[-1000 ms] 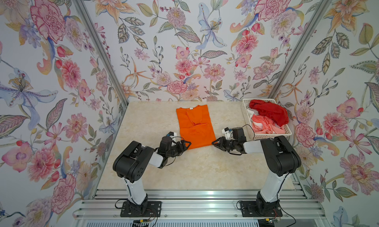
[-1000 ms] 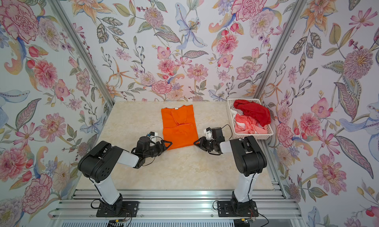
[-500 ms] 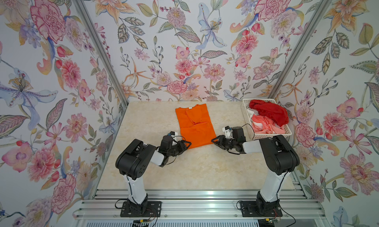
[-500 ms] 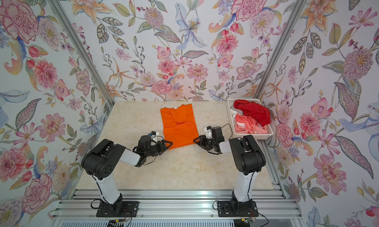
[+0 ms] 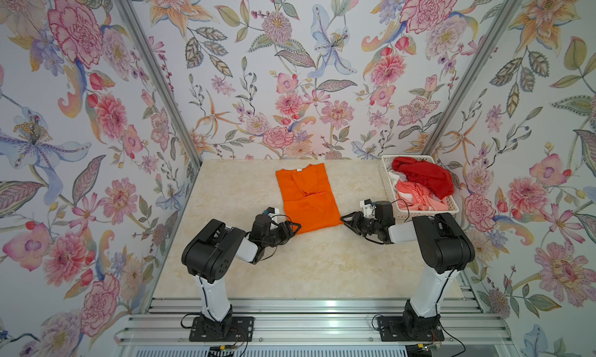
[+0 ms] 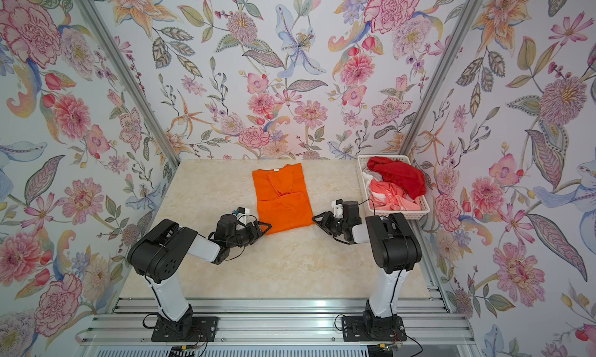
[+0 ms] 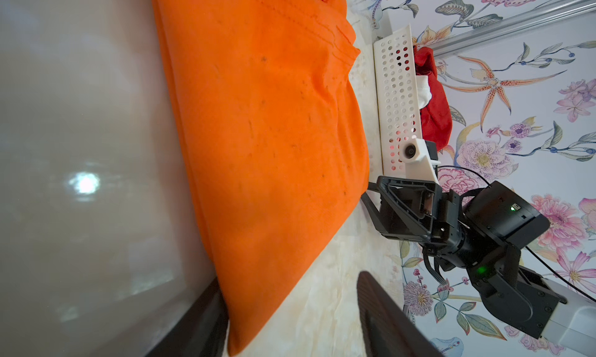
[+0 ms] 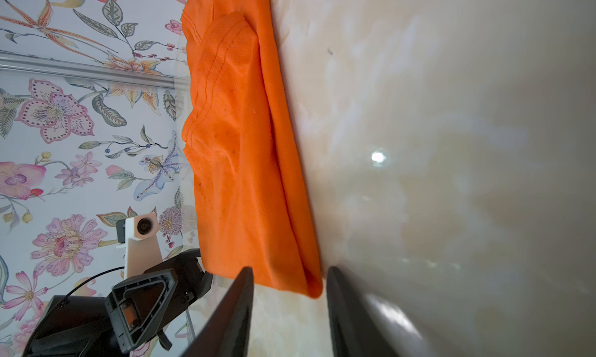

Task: Fold and stack t-shirts
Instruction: Fold the T-shirt.

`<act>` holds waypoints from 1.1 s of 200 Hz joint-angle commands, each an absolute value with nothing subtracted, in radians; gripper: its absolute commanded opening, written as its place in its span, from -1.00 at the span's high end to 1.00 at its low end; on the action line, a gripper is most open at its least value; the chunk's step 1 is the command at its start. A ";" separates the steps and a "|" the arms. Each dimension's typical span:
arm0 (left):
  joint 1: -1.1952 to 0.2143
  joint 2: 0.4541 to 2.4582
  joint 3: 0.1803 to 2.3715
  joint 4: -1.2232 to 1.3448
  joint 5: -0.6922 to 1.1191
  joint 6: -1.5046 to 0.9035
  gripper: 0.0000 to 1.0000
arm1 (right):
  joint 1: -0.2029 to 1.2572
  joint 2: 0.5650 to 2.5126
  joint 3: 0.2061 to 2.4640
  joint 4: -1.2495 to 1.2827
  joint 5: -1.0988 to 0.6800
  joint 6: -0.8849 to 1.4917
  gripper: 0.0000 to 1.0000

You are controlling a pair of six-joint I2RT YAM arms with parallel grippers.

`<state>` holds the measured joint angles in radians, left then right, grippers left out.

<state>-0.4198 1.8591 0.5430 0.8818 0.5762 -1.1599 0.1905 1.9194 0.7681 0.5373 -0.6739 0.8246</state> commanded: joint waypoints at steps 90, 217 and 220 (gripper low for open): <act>-0.430 1.948 0.495 0.549 0.552 -1.141 -0.19 | 0.264 1.950 0.735 0.382 -0.624 0.834 0.51; -0.680 1.375 0.604 -0.386 0.092 -0.844 1.00 | 0.451 1.393 0.542 -0.051 -0.404 0.706 1.00; -0.691 1.347 0.605 -0.409 0.079 -0.847 1.00 | 0.464 1.365 0.538 -0.078 -0.389 0.706 1.00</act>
